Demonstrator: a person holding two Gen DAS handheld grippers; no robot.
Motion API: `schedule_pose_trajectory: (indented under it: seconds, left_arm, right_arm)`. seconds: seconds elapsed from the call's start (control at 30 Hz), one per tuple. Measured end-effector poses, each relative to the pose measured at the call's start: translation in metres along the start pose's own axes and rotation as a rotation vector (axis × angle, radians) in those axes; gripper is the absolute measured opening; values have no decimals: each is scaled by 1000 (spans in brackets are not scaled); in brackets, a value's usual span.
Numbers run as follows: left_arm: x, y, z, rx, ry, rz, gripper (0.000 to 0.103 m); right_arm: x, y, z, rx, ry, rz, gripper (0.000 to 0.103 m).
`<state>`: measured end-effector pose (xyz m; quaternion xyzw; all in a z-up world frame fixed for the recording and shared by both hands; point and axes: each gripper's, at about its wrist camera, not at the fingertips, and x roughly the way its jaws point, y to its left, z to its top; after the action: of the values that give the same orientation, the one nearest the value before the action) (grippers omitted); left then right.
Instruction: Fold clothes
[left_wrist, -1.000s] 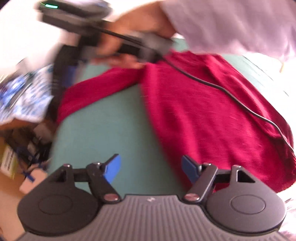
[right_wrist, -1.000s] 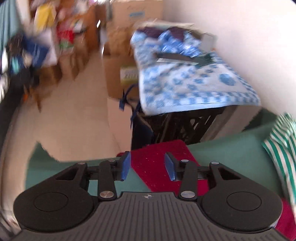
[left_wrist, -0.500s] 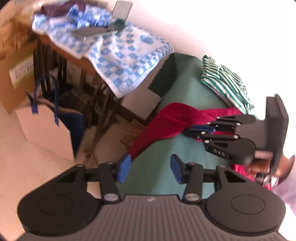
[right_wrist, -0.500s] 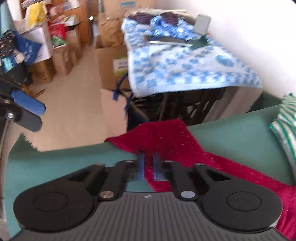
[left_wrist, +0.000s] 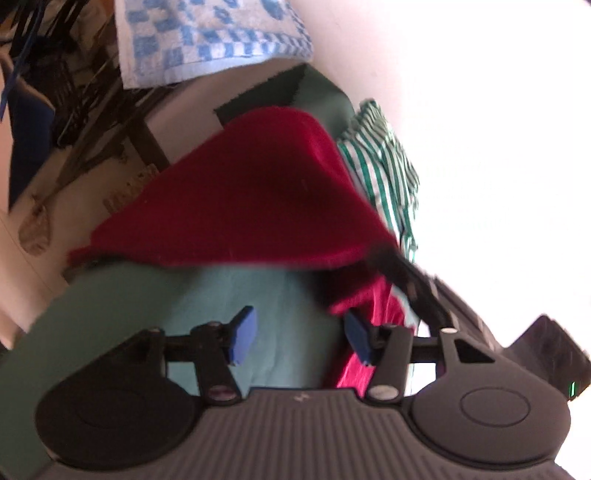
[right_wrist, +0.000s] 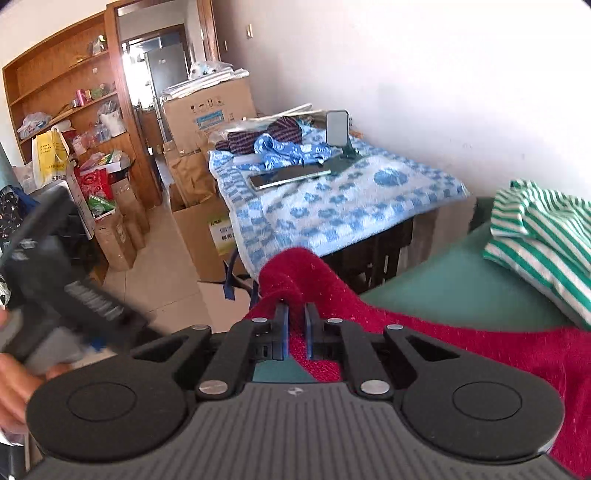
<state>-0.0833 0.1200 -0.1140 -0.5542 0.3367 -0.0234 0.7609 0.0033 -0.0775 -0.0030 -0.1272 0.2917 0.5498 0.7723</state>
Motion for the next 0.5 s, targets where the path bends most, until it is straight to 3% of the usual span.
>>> schedule_pose_trajectory:
  seconds: [0.13,0.2,0.27,0.3,0.33,0.37,0.4,0.43,0.5]
  left_arm:
    - [-6,21,6,-101,-140,-39,78]
    - [-9,33,9,-178,-162,-86,78]
    - [-8,34,13,-201,-161,-88,77]
    - [-8,31,14,-199,-162,-77,70]
    - [-7,26,16,-180,-169,-57,51]
    - [-7,22,17,-175,-166,-50,38]
    - [-6,20,19,-178,-159,-59,13]
    - [-10,17,20,-162,-171,-50,3]
    - [-19,11,24,-111,-198,-18,3]
  right_arm:
    - [-5,0,-7,-3,7,-45,8]
    - [-7,-1,-11,8,10,-51,8]
    - [-10,-2,-14,24,-4,-55,8]
    - [-12,-2,-15,31,-14,-62,8]
    - [-13,-2,-16,41,-24,-68,8]
    - [-15,-2,-17,60,-35,-68,8]
    - [-17,-3,-18,79,-44,-65,8]
    - [-17,-3,-20,90,-46,-65,8]
    - [-18,-3,-24,112,-50,-65,9]
